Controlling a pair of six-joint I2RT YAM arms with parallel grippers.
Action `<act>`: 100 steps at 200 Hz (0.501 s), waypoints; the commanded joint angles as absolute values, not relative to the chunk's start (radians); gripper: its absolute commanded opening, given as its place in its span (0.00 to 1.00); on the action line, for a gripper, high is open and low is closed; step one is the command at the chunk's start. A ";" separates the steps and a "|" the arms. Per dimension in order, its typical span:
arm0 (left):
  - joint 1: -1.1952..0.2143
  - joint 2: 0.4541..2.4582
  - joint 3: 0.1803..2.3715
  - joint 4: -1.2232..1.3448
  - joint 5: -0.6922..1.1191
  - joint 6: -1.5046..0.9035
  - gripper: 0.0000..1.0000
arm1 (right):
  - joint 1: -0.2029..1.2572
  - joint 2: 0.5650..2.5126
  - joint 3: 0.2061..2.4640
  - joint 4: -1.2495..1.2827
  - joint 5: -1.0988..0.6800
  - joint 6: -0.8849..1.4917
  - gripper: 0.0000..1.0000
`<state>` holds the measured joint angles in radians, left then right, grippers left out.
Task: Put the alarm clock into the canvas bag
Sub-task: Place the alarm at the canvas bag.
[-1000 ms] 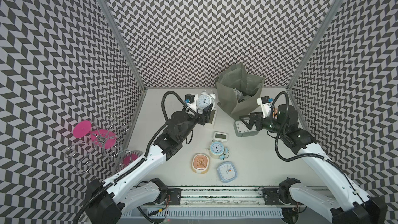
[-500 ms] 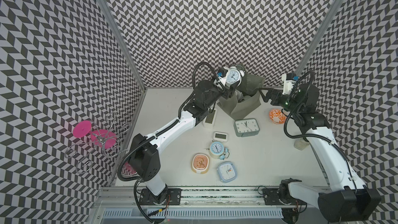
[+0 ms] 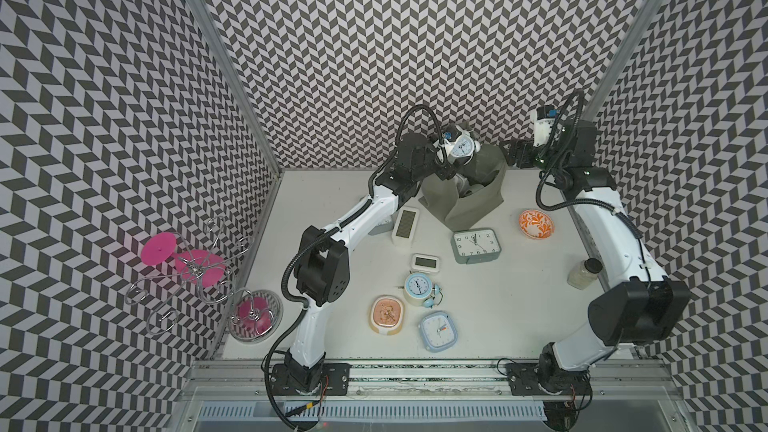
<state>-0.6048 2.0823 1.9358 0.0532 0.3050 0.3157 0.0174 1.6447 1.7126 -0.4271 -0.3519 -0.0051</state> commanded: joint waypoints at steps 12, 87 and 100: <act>-0.592 2.091 1.982 0.043 0.375 0.404 0.46 | 0.016 1.776 1.876 -0.525 -0.388 -0.164 0.77; -0.598 2.154 2.008 -0.005 0.396 0.535 0.45 | 0.053 2.058 2.223 -0.779 -0.353 -0.400 0.69; -0.607 2.155 1.996 0.016 0.372 0.551 0.44 | 0.054 2.099 2.285 -0.816 -0.334 -0.413 0.69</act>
